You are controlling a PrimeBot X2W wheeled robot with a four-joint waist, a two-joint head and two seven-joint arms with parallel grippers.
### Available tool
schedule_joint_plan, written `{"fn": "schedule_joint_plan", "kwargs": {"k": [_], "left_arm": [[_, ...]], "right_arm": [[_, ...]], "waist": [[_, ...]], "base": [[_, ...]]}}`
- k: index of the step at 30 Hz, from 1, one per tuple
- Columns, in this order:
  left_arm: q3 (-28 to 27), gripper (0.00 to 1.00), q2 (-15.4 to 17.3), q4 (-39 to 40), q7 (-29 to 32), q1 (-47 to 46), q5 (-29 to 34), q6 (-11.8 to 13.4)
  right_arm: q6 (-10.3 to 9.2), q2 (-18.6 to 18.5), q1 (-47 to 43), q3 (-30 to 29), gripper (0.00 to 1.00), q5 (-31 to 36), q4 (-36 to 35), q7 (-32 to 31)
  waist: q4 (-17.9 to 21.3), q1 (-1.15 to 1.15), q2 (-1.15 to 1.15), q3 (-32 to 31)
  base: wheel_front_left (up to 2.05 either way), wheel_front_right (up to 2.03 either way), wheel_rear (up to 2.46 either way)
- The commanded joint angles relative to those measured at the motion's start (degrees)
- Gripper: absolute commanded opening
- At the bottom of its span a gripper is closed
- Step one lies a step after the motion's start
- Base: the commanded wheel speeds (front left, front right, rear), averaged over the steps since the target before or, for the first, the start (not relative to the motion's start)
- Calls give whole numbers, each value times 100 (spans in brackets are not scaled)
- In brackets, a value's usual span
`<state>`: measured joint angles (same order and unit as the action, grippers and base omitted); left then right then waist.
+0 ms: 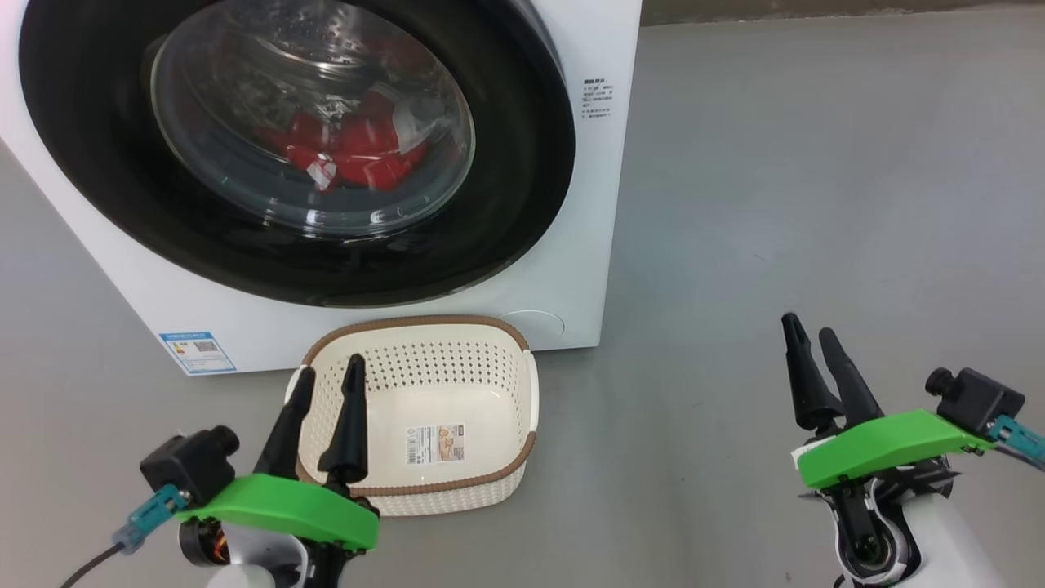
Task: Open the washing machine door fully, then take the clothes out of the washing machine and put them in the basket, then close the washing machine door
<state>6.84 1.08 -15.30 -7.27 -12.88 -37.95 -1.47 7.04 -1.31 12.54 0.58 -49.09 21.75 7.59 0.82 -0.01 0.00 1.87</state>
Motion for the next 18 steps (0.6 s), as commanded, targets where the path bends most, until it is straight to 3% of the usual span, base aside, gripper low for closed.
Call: {"fn": "schedule_joint_plan", "kwargs": {"k": [1, 18], "left_arm": [[-93, 100, 103, 186, -97, -295, 228, 34], [45, 100, 138, 281, -403, -586, 1501, 208]], "right_arm": [[30, -58, 370, 104, 100, 211, -153, 72], [37, -103, 703, 211, 100, 1370, -177, 375]], "waist": [[3, 0, 0, -1], [37, 0, 0, 32]], "base": [[0, 0, 0], [0, 0, 0]]}}
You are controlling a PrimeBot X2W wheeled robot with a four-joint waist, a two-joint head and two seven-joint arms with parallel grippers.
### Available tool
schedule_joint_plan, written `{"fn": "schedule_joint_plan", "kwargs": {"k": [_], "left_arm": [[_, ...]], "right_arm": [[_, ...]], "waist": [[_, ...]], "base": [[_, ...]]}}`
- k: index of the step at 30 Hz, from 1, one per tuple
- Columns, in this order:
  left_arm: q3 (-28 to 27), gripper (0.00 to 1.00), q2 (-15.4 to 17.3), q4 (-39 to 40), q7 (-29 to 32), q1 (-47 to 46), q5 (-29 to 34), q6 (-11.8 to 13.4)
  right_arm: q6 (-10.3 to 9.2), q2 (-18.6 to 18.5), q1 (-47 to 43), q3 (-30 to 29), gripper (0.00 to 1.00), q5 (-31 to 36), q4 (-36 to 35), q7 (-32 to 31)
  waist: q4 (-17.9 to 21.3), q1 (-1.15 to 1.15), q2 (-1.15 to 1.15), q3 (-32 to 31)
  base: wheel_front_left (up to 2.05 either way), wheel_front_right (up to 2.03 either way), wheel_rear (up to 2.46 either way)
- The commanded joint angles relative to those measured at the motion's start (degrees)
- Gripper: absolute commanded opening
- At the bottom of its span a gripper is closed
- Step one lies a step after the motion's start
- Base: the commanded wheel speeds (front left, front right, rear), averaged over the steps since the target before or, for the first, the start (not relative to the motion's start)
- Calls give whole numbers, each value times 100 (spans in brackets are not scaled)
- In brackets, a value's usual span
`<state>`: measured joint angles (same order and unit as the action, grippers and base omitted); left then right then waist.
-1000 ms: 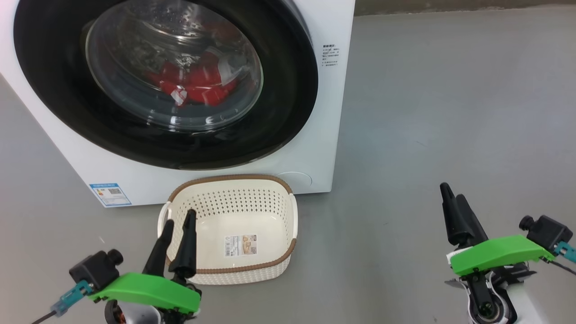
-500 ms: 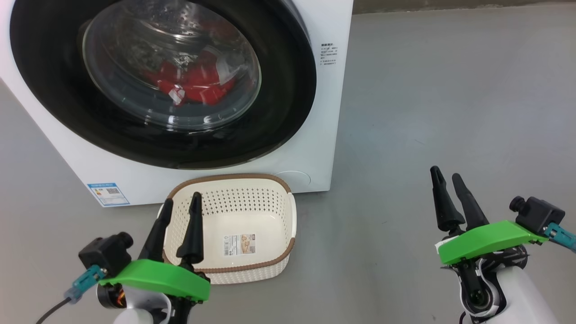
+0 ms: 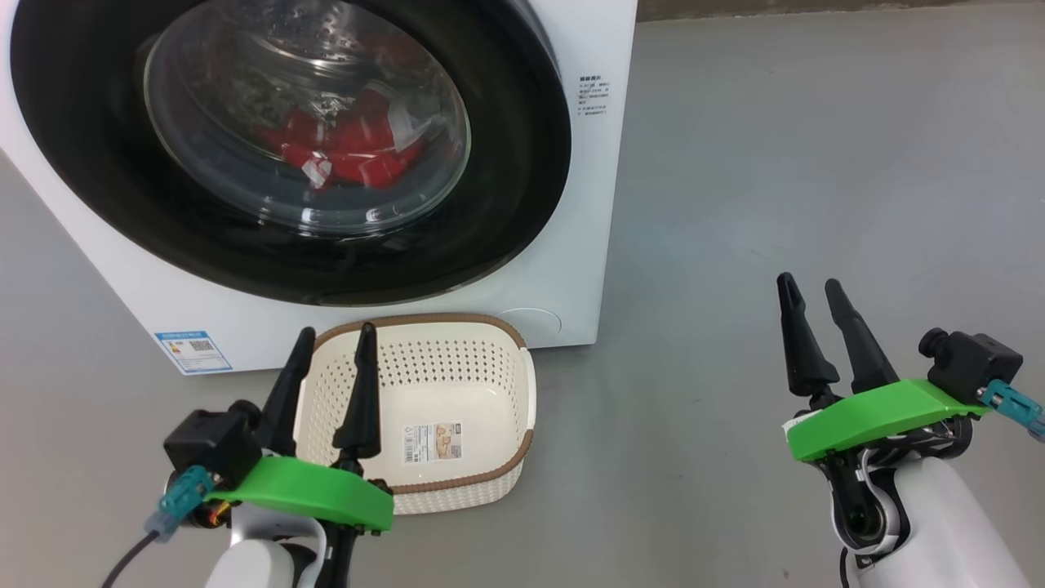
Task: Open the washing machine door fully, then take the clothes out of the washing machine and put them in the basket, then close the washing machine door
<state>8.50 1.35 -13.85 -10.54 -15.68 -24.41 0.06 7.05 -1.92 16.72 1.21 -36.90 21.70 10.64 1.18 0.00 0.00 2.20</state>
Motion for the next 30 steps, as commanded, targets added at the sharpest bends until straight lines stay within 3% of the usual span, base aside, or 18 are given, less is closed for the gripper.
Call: {"fn": "schedule_joint_plan", "kwargs": {"k": [1, 18, 30], "left_arm": [[-114, 100, 113, 119, -92, -322, 203, 63], [-6, 100, 144, -44, -365, -648, 1097, 240], [40, 100, 153, -399, -446, -784, 1185, 374]], "right_arm": [[36, -45, 300, 159, 100, 204, -172, 86], [42, -84, 597, 251, 100, 1148, -179, 356], [44, -96, 663, 268, 100, 1423, -120, 436]], "waist": [[3, 0, 0, -3], [25, 0, 0, 43], [46, 0, 0, 51]], "base": [[0, 0, 0], [0, 0, 0], [0, 0, 0]]}}
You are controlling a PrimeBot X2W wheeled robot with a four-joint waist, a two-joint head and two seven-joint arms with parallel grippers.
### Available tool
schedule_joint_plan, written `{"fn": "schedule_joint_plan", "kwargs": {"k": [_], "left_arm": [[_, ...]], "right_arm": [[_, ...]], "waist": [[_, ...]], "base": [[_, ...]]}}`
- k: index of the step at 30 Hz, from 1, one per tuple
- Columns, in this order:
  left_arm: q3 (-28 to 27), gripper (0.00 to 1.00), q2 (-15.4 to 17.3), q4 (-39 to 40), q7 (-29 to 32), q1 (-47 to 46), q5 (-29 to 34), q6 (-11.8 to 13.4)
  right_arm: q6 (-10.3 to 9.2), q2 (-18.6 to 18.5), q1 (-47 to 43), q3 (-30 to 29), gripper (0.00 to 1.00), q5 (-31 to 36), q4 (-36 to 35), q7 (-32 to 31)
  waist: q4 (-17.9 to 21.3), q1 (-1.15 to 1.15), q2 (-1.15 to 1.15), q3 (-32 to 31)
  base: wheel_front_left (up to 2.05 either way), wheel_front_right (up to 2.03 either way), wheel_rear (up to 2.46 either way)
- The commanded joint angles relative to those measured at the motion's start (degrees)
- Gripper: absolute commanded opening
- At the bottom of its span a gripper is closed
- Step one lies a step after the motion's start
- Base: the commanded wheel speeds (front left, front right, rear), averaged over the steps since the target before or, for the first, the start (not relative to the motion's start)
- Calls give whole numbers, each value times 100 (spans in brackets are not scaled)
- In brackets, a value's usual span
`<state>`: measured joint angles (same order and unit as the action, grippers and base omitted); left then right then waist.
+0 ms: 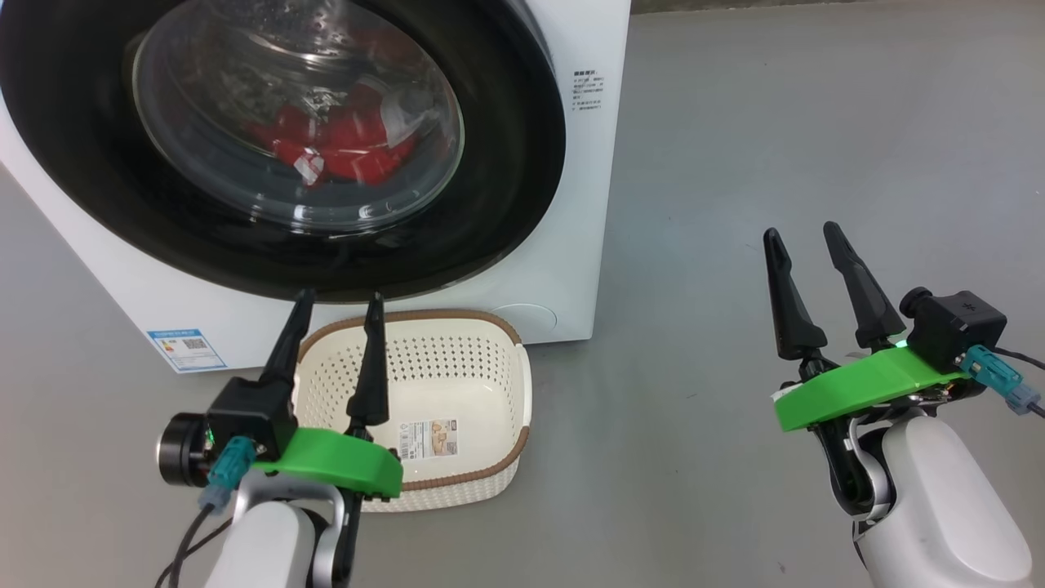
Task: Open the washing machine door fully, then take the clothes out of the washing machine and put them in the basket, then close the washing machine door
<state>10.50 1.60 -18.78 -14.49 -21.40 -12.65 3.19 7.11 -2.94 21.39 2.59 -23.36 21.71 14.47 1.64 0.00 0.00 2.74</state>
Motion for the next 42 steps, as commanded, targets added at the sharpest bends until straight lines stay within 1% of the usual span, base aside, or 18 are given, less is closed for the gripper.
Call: {"fn": "schedule_joint_plan", "kwargs": {"k": [1, 18, 32, 33, 34, 35, 37, 38, 42], "left_arm": [[-157, 100, 128, 67, -51, -221, 3, 64], [-158, 100, 135, 17, -51, -262, 1, 144], [-120, 100, 133, 445, -51, -340, 11, 133], [-111, 100, 133, 493, -51, -347, 9, 128], [-103, 100, 133, 543, -51, -355, -1, 120], [-94, 100, 132, 591, -51, -362, -2, 119], [-71, 100, 132, 684, -51, -384, 6, 123], [-58, 100, 132, 728, -51, -397, 8, 127], [9, 100, 131, 882, -51, -471, -20, 122]], "right_arm": [[37, 6, 195, 128, 100, 75, -109, 52], [37, 6, 204, 127, 100, 81, -22, 52], [37, 6, 387, 12, 100, 163, -233, 52], [37, 6, 429, 2, 91, 174, -239, 52], [37, 6, 473, -9, 65, 184, -246, 52], [37, 6, 519, -18, 45, 192, -252, 52], [37, 6, 620, -20, 22, 199, -248, 52], [37, 6, 673, -7, 0, 205, -226, 52], [37, 6, 951, 10, 0, 215, -193, 52]], "waist": [[-1, 0, 0, -3], [-3, 0, 0, 56], [-124, 0, 0, 484], [-135, 0, 0, 531], [-144, 0, 0, 576], [-151, 0, 0, 622], [-166, 0, 0, 722], [-174, 0, 0, 772], [-202, 0, 0, 1004]], "base": [[0, 0, 0], [0, 0, 0], [0, 0, 0], [0, 0, 0], [0, 0, 0], [0, 0, 0], [0, 0, 0], [0, 0, 0], [0, 0, 0]]}}
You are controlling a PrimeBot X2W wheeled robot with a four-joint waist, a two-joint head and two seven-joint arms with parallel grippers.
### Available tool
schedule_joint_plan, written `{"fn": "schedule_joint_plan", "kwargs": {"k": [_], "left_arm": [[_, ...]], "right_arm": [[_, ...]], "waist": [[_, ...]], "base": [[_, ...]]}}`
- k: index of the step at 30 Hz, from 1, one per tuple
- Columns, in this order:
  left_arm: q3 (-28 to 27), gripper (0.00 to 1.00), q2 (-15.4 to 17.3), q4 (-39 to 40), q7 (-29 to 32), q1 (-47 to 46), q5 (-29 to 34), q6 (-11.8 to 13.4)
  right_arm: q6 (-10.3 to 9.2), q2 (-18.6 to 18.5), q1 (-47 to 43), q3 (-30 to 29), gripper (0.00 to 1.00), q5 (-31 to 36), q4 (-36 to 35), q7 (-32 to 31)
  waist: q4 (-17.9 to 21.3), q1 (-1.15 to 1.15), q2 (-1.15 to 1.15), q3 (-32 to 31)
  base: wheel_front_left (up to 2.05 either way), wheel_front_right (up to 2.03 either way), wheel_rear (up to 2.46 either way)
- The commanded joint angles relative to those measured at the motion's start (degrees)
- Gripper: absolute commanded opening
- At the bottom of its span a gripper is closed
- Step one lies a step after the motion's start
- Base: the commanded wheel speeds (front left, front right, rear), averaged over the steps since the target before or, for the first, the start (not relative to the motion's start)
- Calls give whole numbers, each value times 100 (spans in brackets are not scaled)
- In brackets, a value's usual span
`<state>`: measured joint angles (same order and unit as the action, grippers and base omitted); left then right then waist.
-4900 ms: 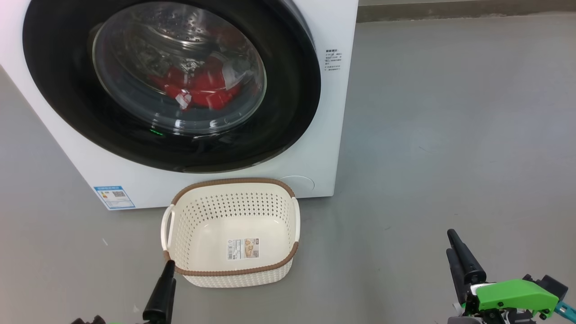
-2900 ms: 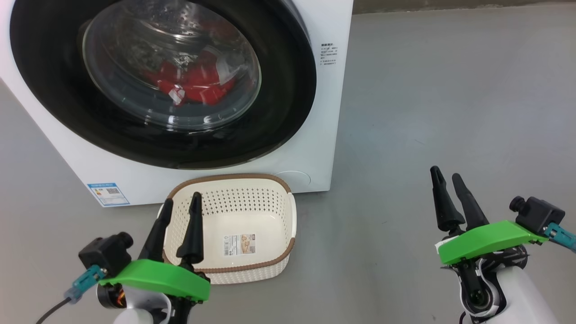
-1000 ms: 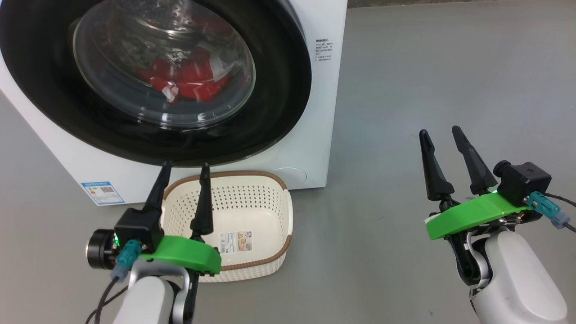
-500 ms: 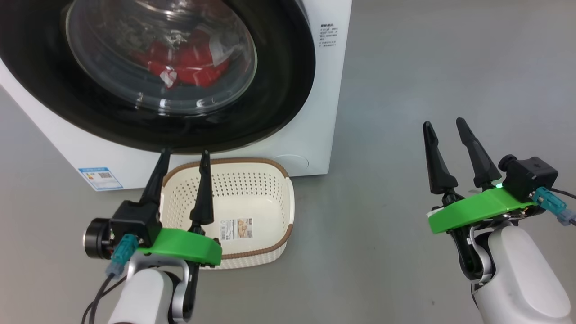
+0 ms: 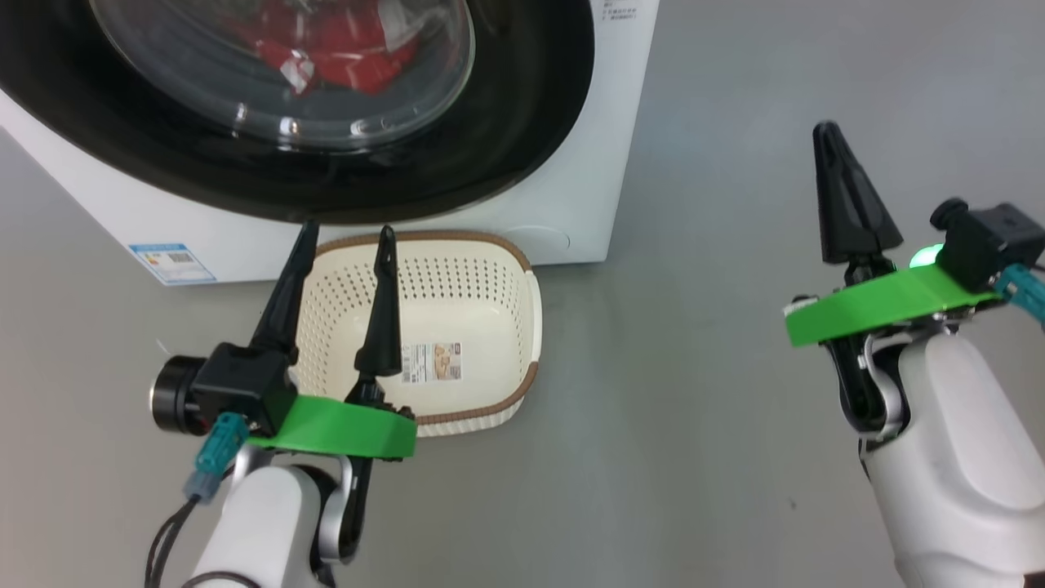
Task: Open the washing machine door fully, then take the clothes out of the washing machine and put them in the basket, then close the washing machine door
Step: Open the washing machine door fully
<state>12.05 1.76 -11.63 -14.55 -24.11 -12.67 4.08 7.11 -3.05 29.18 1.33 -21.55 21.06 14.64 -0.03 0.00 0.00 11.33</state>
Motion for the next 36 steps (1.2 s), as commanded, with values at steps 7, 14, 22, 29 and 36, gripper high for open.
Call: {"fn": "schedule_joint_plan", "kwargs": {"k": [7, 14, 22, 29, 36], "left_arm": [[-73, 100, 113, 406, -45, -315, -32, 66], [-52, 100, 112, 640, -45, -400, 2, 74], [14, 100, 114, 895, -45, -481, 106, 108], [32, 100, 133, 1026, -45, -498, 179, 133], [87, 100, 134, 1147, -45, -481, 218, 140]], "right_arm": [[37, 17, 676, 278, 0, -829, 75, 36], [37, 17, 1289, 336, 0, -1677, 297, -99], [37, -143, 1951, 337, 0, -2378, 169, -598], [37, -277, 2197, 381, 0, -3122, -31, -1083], [37, -448, 2479, 441, 0, -3906, -121, -1616]], "waist": [[-76, 0, 0, 495], [-116, 0, 0, 839], [-211, 0, 0, 1254], [-320, 0, 0, 1455], [-412, 0, 0, 1644]], "base": [[0, 0, 0], [0, 0, 0], [0, 0, 0], [0, 0, 0], [0, 0, 0]]}}
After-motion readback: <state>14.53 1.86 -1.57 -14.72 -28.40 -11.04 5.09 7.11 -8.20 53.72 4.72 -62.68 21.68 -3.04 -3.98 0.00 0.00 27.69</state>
